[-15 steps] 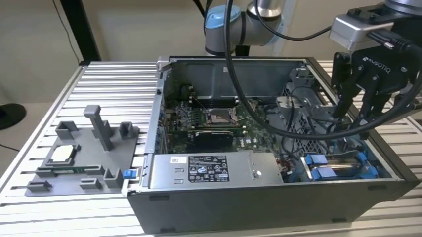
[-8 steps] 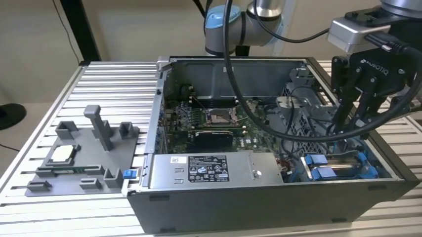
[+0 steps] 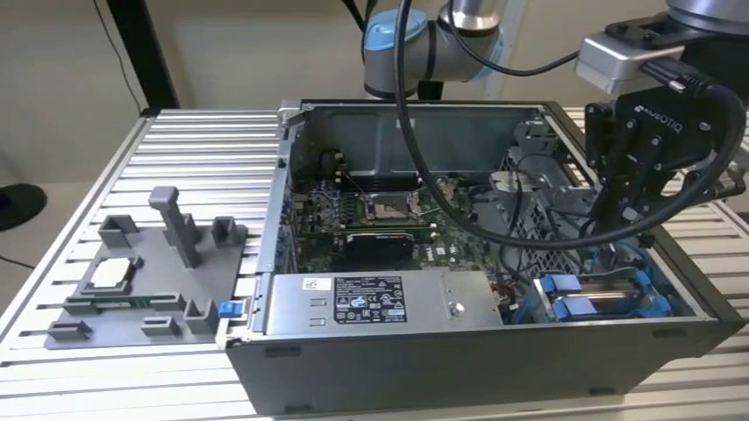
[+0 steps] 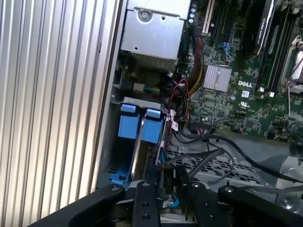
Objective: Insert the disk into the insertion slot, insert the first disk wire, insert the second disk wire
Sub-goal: 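Insert the first disk wire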
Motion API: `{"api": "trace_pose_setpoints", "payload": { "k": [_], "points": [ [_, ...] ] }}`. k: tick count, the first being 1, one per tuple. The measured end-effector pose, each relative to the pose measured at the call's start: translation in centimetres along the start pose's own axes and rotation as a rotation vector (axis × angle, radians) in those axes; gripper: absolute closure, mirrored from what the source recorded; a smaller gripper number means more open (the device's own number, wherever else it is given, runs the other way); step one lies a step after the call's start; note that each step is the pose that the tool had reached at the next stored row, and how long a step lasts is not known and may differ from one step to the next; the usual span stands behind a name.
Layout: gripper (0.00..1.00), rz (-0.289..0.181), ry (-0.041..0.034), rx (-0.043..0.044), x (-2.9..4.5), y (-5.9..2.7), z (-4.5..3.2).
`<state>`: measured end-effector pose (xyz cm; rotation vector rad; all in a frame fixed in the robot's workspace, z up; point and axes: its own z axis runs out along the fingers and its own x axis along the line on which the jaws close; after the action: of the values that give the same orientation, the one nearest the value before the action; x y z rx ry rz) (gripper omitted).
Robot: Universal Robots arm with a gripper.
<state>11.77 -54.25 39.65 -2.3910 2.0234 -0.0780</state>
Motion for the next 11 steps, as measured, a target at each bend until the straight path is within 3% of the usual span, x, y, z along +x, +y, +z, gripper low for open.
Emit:
{"api": "trace_pose_setpoints", "payload": {
  "k": [11],
  "points": [
    [1.00, -0.003, 0.0017, 0.0027, -0.21, -0.03, 0.07]
  ]
}}
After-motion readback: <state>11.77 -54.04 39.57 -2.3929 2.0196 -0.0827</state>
